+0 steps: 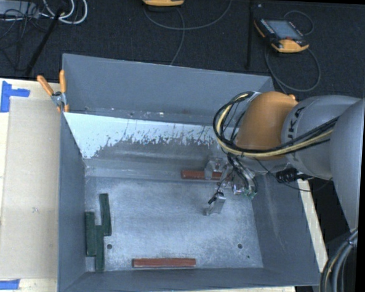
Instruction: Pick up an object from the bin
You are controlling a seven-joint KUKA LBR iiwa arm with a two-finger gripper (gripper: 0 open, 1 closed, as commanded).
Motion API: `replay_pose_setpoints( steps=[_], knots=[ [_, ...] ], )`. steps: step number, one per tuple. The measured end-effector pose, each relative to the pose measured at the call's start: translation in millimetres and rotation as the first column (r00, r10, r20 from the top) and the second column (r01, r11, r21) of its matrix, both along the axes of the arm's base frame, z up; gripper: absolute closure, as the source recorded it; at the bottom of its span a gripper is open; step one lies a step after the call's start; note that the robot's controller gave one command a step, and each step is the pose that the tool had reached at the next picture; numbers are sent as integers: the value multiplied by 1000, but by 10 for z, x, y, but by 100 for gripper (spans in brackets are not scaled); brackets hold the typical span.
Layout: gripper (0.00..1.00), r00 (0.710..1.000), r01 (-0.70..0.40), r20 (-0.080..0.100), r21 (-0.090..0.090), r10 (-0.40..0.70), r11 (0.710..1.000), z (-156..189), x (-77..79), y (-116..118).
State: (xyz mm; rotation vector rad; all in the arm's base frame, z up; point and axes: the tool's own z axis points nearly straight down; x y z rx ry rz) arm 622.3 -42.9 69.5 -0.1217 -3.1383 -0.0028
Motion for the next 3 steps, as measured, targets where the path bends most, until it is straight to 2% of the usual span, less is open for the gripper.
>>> replay_pose_setpoints(
  steps=[1, 2, 3],
  knots=[
    [0, 997, -71, 3, -2, 71, 997, 11, -174, -314],
    [0, 999, 40, 4, 1, -40, 999, 98, 6, 318],
    [0, 995, 96, 3, 0, -96, 995, 8, 2, 154]
  ],
)
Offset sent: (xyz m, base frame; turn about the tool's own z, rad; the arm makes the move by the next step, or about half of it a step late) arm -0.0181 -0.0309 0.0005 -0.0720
